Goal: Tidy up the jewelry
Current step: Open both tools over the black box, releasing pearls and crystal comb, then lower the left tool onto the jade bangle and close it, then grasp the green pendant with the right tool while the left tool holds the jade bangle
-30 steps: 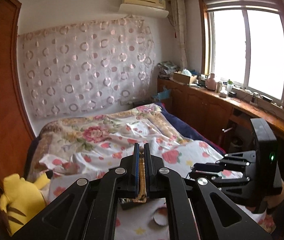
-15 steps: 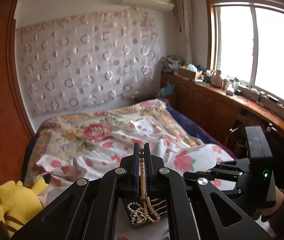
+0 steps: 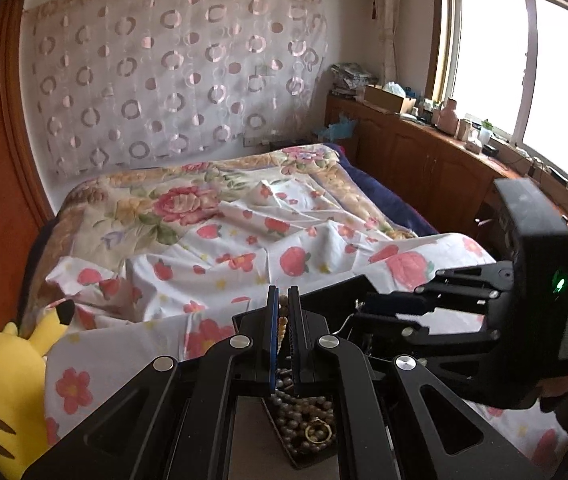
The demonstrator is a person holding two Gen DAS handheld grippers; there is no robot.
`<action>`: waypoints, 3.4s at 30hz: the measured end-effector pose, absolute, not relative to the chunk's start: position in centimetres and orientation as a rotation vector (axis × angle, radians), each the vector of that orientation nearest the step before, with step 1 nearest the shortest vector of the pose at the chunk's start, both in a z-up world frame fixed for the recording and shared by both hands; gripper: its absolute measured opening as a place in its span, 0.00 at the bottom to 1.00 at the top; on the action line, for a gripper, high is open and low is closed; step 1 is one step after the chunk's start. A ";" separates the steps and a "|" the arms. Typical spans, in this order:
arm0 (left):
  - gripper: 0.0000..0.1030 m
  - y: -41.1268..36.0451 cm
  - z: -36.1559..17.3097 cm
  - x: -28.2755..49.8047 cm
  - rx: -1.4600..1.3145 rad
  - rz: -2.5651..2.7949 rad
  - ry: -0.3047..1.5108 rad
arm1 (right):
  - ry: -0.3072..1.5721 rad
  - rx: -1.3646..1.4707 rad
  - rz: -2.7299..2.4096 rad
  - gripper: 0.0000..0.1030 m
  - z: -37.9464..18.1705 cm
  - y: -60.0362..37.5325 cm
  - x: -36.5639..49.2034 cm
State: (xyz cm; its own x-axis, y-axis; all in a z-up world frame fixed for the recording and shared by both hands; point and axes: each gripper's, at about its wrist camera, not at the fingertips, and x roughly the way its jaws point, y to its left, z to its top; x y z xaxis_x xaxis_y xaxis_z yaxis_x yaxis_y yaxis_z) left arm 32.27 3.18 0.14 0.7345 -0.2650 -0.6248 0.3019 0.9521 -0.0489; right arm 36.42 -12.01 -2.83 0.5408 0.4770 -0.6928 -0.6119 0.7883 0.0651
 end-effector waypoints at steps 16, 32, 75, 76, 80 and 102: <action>0.29 3.5 -1.0 30.0 0.071 -0.254 0.655 | 0.706 -0.135 0.639 0.23 -0.1 -15.6 31.8; 0.80 3.2 -5.2 16.9 -0.024 -0.248 0.705 | 0.782 -0.117 0.596 0.23 -3.9 -21.5 17.7; 0.06 -5.6 -8.6 10.5 0.082 -0.357 0.818 | 0.777 -0.050 0.585 0.23 -7.0 -23.2 13.1; 0.06 -5.5 -8.2 10.0 0.080 -0.356 0.801 | 0.776 -0.049 0.585 0.23 -7.0 -23.3 13.0; 0.06 -4.9 -7.1 8.9 0.060 -0.353 0.757 | 0.775 -0.052 0.583 0.23 -7.0 -23.2 13.0; 0.07 0.6 -5.5 7.4 -0.046 -0.262 0.678 | 0.788 -0.144 0.640 0.23 -6.8 -20.8 10.9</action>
